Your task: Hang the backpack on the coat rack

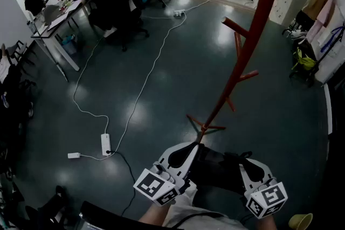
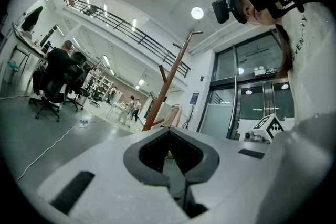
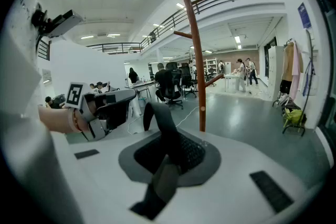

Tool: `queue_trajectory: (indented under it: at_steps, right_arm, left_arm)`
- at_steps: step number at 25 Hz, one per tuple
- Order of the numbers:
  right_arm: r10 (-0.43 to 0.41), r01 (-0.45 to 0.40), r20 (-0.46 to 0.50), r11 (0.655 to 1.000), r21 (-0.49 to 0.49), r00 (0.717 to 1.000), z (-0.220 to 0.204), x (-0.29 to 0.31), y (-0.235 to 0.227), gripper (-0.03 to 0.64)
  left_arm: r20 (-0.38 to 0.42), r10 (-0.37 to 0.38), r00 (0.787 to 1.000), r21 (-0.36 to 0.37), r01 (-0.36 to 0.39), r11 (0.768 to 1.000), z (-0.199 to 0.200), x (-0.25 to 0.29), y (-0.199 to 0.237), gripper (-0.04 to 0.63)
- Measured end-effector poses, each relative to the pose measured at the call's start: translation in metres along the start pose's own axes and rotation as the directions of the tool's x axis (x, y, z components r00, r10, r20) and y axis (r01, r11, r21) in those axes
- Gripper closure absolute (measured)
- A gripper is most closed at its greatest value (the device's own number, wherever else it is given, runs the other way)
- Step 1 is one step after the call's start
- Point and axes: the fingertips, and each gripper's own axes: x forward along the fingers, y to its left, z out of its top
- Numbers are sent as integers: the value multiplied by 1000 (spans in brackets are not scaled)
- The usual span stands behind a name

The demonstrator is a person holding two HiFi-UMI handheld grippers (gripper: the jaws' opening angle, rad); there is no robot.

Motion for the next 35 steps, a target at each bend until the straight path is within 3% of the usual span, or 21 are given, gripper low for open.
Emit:
queue_trajectory:
  at_steps: [5,9,18,25,35]
  right_arm:
    - [6,-6,38,1000,7,999,22,44,-17,574]
    - [-3,0,59,999,41,998,39,65,-40,574]
    - [45,-48,29,995,89,999,55,117,-85,574]
    - [113,-108,-46,988,108,992,49,144,-112,574]
    - [184,-164,-140,976,142,973,38,188,-132,574]
  left_arm:
    - [-34,-68,997,18,69,997,-1,45,26,586]
    - [-52,-91,994,-17,90,996,-6,75,32,586]
    - [-60,-32,998,-55,29,998,-17,117,59,586]
    - [-37,55,998,-104,-59,993,-33,127,78,586]
    - [-49,122,991,-153,-129,980,-56,125,104,586]
